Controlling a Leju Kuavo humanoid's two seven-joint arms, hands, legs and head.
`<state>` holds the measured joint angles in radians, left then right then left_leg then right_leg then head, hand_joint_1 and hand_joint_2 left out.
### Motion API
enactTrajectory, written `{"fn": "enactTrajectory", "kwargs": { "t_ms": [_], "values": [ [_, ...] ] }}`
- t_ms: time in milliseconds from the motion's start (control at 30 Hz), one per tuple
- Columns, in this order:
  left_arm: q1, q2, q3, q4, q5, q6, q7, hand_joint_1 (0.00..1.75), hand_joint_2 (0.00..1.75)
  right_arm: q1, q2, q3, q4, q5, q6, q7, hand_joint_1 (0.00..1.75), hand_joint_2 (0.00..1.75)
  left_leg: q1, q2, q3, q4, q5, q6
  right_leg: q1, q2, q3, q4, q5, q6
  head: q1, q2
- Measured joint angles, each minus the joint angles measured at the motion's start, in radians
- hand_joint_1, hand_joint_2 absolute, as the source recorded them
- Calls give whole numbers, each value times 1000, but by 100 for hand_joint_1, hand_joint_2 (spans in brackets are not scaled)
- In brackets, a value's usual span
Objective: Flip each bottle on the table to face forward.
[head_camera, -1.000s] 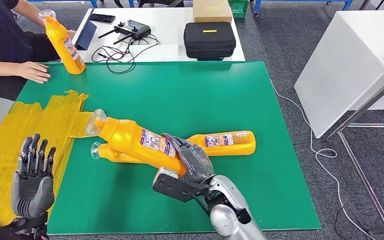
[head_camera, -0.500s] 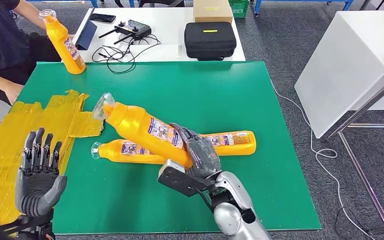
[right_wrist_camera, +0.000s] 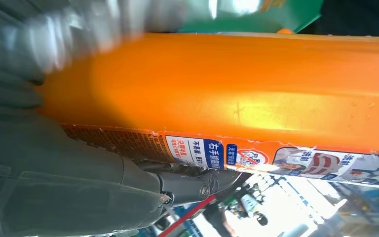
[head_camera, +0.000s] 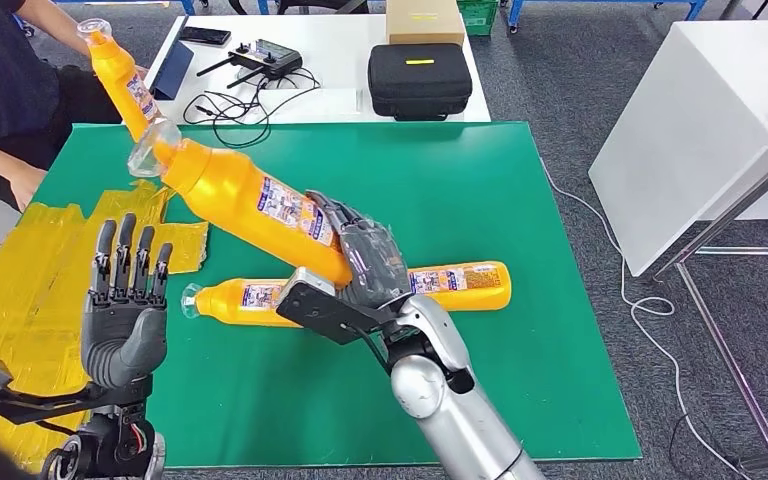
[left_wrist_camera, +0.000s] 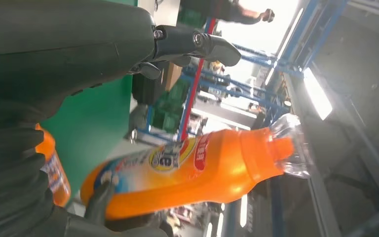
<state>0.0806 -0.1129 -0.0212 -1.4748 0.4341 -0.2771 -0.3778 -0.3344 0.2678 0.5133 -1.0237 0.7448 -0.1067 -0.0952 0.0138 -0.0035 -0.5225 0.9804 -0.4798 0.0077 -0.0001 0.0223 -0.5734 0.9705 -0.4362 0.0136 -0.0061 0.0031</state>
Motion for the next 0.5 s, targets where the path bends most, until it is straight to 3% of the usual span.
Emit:
{"fn": "enactTrajectory", "kwargs": {
  "t_ms": [500],
  "values": [
    [-17,12,-13,6,72,5,46,0,175,-20,50,154,90,2,4,1,175,175,0,0,0,0,0,0,0,0,0,0,0,0,0,0]
  ]
}}
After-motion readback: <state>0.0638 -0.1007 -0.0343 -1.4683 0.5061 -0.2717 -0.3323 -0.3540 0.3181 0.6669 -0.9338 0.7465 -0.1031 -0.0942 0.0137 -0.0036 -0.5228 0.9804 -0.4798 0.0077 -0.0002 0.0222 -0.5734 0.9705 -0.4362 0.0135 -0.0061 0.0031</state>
